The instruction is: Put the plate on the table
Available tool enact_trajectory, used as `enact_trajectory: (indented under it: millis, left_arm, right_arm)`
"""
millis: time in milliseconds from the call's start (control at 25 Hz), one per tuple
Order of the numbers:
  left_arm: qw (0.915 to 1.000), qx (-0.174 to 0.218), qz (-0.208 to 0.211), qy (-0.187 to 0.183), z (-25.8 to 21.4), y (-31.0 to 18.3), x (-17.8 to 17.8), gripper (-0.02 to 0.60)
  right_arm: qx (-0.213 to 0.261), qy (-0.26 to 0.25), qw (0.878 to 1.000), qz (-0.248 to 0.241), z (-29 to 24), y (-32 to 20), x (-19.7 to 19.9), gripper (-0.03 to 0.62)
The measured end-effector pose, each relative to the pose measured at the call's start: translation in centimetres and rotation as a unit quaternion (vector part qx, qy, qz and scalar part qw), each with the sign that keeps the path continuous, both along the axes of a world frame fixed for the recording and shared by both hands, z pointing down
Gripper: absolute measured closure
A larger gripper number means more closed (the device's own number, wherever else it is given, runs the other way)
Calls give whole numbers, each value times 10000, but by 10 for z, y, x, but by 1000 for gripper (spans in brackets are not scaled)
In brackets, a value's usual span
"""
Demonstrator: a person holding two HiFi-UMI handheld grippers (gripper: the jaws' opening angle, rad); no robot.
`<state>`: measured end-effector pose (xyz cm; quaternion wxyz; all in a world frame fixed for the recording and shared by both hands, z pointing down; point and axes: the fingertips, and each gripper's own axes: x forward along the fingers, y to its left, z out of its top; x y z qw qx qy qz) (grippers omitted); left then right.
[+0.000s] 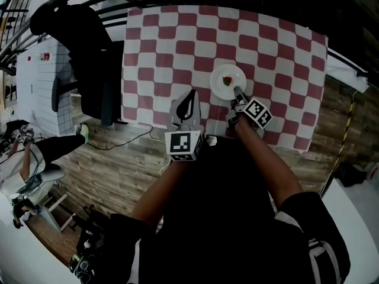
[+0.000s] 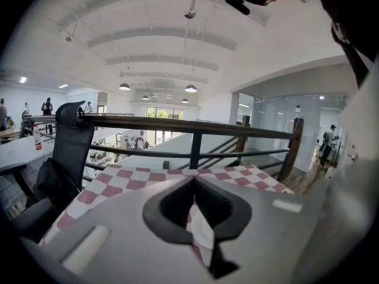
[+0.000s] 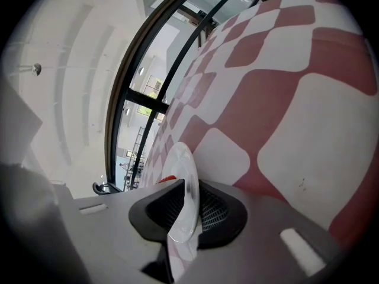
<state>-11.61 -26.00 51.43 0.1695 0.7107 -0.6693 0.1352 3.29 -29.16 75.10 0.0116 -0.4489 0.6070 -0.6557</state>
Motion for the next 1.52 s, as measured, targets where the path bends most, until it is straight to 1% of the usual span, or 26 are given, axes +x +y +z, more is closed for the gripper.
enact_trajectory:
  millis: [120,280,400,480,640,720,880,1040,1200,1240,1360,1520]
  left_arm:
    - [10000,32,-20,-12,-1,3,0,572]
    - [10000,-18,-18,91,1,6,0,572]
    - [9999,-18,47,109,2,7,4,572]
    - [9999,-9,96,125,2,7,7,572]
    - [9998,39,167,140,-1,7,10,572]
    - [9996,54,197,181,-1,10,12,572]
    - [9993,73,261,252,-1,19,14,572]
    - [9989,78,311,338,-1,25,14,572]
    - [9977,164,508,429,-4,33,24,572]
    - [9973,189,545,464,-5,36,25,572]
    - [9960,257,650,551,-9,48,27,572]
    - [9945,311,755,652,-17,67,31,572]
  right_arm:
    - [-21,205,9997,-131,0,5,2,522]
    - [-119,594,9980,-197,1,11,13,519]
    - [-171,777,9966,-216,0,14,23,516]
    - [-172,840,9961,-215,0,16,30,514]
    - [-134,790,9967,-132,-5,21,42,511]
    - [-20,800,9966,-198,-11,23,44,511]
    - [430,885,9941,-466,-29,24,46,511]
    - [691,849,9928,-491,-52,28,44,513]
    - [1068,754,9897,-576,-89,35,34,513]
    - [1171,763,9881,-637,-98,38,30,517]
    - [1349,767,9850,-757,-125,51,16,566]
    - [1575,908,9795,-866,-156,71,4,591]
